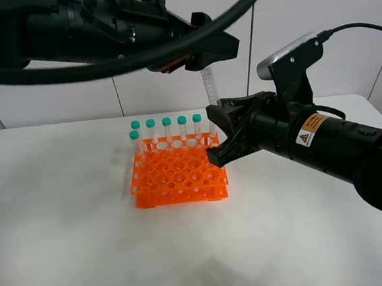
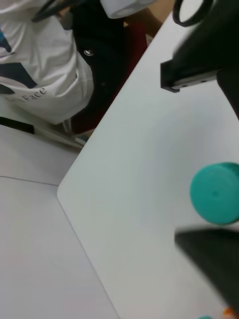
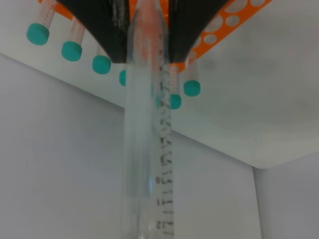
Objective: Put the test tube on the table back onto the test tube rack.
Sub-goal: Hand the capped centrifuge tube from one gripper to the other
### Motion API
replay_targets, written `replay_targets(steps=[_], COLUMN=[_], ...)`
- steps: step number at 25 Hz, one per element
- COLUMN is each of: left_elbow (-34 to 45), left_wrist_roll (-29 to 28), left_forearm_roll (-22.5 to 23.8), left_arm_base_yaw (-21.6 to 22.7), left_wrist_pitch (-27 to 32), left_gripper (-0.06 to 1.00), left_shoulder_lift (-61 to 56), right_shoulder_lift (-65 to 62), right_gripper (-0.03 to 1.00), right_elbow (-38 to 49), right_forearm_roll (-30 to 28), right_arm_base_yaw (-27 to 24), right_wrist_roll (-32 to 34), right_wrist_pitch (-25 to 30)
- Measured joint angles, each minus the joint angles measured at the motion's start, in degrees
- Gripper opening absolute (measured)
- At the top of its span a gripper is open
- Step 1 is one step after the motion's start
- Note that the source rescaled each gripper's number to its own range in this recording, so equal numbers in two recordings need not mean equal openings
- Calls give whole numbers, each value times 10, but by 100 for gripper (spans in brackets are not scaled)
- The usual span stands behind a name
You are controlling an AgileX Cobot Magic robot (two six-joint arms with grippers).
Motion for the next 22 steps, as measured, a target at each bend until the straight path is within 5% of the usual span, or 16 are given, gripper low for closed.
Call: replay_targets(steps=[3, 22], left_elbow=[0, -1], left_wrist_roll=[1, 21], left_forearm_roll=[-16, -17], left_arm_base_yaw=[0, 0], left_wrist_pitch=[0, 11], left_gripper=[2, 0], left_shoulder_lift=[0, 0], right_shoulder_lift=[0, 0], right_gripper=[1, 1], right_elbow=[0, 2], right_forearm_roll=[-1, -16], right_arm_base_yaw=[0, 0], right_wrist_roll=[0, 1], right_wrist_pitch=[-2, -9])
